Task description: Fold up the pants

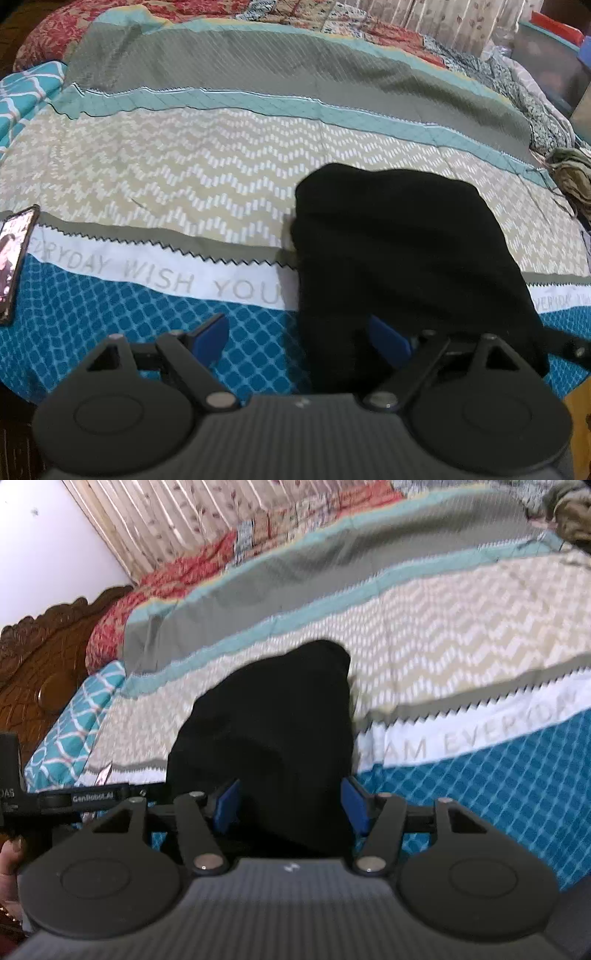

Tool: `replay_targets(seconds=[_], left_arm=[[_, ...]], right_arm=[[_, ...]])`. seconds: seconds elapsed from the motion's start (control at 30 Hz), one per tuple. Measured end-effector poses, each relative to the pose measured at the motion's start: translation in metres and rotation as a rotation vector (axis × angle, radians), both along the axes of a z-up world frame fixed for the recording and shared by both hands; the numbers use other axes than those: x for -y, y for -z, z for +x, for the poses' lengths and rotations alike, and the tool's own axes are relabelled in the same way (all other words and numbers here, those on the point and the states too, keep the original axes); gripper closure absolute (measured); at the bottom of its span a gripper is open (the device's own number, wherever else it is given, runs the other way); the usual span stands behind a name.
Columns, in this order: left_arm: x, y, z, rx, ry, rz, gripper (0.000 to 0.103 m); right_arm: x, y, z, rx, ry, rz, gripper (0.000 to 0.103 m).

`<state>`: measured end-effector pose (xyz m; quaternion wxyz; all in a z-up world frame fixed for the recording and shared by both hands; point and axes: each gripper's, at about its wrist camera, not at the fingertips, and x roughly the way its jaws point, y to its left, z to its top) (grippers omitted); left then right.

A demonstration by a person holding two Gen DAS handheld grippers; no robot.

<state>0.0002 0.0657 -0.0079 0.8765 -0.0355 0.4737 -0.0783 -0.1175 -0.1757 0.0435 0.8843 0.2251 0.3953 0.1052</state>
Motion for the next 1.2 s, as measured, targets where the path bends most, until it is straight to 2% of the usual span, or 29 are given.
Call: replay_targets(seconds=[0.17, 0.33, 0.57, 0.8, 0.97, 1.1, 1.2], left_arm=[[0.014, 0.009, -0.003, -0.014, 0.035, 0.019, 0.016], [0.015, 0.016, -0.005, -0.021, 0.03, 0.026, 0.008], [0.007, 0.025, 0.0, -0.063, -0.017, -0.004, 0.0], [0.006, 0.029, 0.001, -0.084, -0.013, -0.023, 0.0], [0.0, 0.035, -0.001, -0.1, -0.027, -0.076, 0.0], [-0.01, 0.042, 0.005, -0.131, -0.038, -0.14, 0.0], [-0.012, 0.044, 0.004, -0.126, -0.036, -0.152, 0.0]], right_arm=[[-0.001, 0.023, 0.006, -0.144, -0.003, 0.04, 0.039], [0.008, 0.034, 0.003, -0.206, 0.026, 0.124, 0.034], [0.009, 0.035, 0.004, -0.219, 0.023, 0.142, 0.031], [0.01, 0.038, 0.007, -0.224, 0.019, 0.157, 0.029], [0.012, 0.039, 0.011, -0.225, 0.01, 0.164, 0.026], [0.011, 0.04, 0.013, -0.222, -0.001, 0.176, 0.019], [0.009, 0.041, 0.014, -0.221, -0.007, 0.18, 0.016]])
